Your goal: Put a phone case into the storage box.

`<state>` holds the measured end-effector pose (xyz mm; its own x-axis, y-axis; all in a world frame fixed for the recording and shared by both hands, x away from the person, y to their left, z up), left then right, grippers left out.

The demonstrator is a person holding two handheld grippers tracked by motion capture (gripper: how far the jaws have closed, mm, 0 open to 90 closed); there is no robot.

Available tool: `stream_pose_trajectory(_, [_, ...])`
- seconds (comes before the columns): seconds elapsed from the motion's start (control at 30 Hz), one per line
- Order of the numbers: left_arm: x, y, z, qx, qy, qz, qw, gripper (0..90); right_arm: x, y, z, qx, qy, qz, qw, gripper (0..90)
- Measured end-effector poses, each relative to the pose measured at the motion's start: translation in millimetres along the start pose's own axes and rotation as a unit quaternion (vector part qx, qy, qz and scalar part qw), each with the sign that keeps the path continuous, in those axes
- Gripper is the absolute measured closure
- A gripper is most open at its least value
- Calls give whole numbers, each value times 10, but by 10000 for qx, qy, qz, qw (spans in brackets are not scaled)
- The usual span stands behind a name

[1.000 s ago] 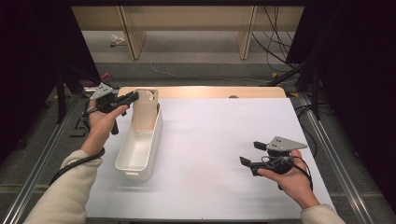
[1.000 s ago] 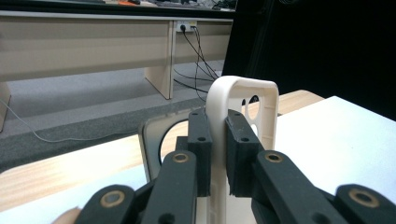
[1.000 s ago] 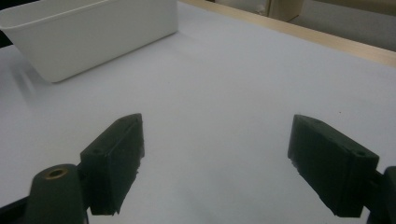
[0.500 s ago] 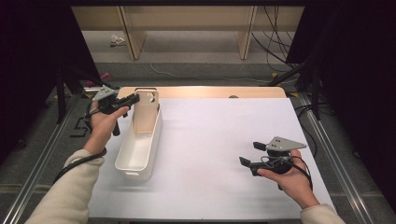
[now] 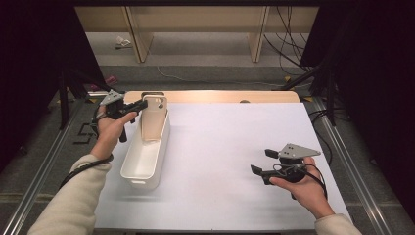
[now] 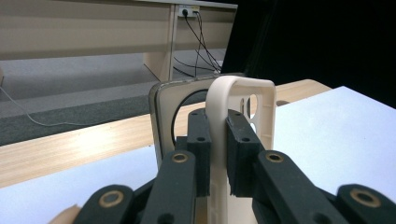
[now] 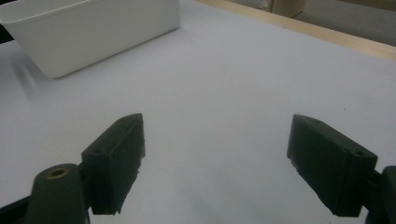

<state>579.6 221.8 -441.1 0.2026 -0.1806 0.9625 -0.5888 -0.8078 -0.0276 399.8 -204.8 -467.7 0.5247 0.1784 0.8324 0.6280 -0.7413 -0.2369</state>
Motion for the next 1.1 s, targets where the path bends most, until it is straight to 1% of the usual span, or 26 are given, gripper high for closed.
stream_pose_trajectory(0.07, [-4, -6, 7, 3, -47, 61, 10000, 809, -4, 1, 3, 2, -11, -1, 10000, 201])
stream_pose_trajectory(0.17, [-6, -20, 17, 19, -84, 63, 9999, 806, -10, 1, 6, 4, -26, 6, 10000, 201])
stream_pose_trajectory(0.3, [-10, -40, 24, 43, -156, 121, 9998, 801, -7, 2, 6, 4, -17, 8, 10000, 201])
stream_pose_trajectory(0.4, [-12, -48, 29, 61, -224, 185, 9996, 796, -9, 1, 9, 14, -21, 17, 10000, 201])
stream_pose_trajectory(0.47, [-23, -61, 36, 80, -313, 254, 9992, 790, -10, 1, 9, 18, -33, 7, 10000, 201])
stream_pose_trajectory(0.67, [-35, -83, 45, 102, -422, 318, 9986, 780, -10, 2, 11, 21, -30, 20, 10000, 201])
stream_pose_trajectory(0.87, [-65, -116, 58, 191, -545, 412, 9975, 766, -15, 2, 13, 27, -48, 12, 10000, 200])
stream_pose_trajectory(1.0, [-78, -128, 66, 253, -646, 512, 9963, 751, -13, 2, 14, 29, -44, 11, 10000, 200])
stream_pose_trajectory(1.1, [-91, -144, 68, 315, -722, 540, 9954, 738, -14, 1, 12, 30, -49, 14, 10000, 200])
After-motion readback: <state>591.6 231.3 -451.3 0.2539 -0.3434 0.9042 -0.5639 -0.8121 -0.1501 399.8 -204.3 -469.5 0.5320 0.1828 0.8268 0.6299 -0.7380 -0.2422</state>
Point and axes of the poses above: each handheld gripper's, and its own axes: z roughly forward along the jaws, x roughly out of its top, y roughly to its right, the point moved 8 cm from there along z, roughly forward along the jaws, and after that the axes turned 12 degrees about z, right-handed, at the moved point
